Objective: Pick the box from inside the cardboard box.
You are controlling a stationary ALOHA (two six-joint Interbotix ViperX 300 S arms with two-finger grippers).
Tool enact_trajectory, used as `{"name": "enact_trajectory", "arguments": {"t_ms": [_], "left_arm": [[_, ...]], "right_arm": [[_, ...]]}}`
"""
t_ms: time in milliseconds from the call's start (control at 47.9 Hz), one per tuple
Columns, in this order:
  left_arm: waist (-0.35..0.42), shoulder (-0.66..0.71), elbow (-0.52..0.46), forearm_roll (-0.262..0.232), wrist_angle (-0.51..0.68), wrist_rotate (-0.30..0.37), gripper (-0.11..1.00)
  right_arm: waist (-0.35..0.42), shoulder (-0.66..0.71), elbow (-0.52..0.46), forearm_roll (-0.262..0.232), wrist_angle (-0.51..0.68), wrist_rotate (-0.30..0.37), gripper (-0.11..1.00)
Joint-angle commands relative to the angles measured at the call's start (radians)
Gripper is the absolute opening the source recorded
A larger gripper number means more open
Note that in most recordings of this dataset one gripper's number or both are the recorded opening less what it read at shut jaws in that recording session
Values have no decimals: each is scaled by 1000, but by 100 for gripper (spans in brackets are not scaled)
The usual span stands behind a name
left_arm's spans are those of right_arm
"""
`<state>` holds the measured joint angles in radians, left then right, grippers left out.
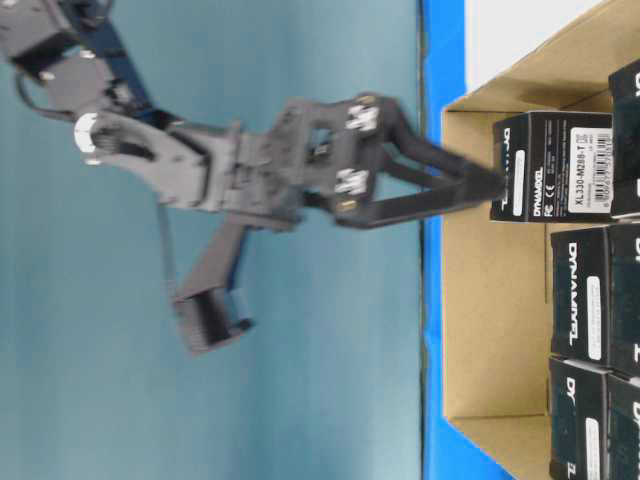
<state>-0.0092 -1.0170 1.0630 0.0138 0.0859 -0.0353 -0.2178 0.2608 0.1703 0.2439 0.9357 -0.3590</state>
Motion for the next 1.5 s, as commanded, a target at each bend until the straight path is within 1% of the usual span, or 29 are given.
{"name": "enact_trajectory", "arguments": {"t_ms": [0,125,376,480,627,752,856,961,1295,1483], "left_arm": [[-2,3,-29,3,-5,0,-7],[-2,3,-29,3,-5,-2,-7],[-2,0,-29,3,-5,0,-7],[-5,-2,-29,2,-5,0,-7],[-5,-2,-29,3,-5,0,-7],[-6,-2,-29,3,-5,0,-7],[-5,-2,-29,3,-5,0,-7],[-5,-2,-29,3,-5,-2,-7],[-11,-2,-29,2,-5,-2,-7],[-15,-2,-29,3,-5,-2,-7]], "right_arm": [[5,-25,-40,3,14,0,98],[6,-46,-83,3,61,2,98],[6,-150,-181,2,221,8,98],[6,-206,-204,-2,255,32,98],[5,-278,-236,-26,308,83,98],[6,-311,-262,-67,370,118,98],[12,-314,-285,-109,433,140,98],[21,-307,-298,-124,457,144,98],[55,-256,-285,-130,466,149,98],[74,-210,-259,-130,474,150,98]]}}
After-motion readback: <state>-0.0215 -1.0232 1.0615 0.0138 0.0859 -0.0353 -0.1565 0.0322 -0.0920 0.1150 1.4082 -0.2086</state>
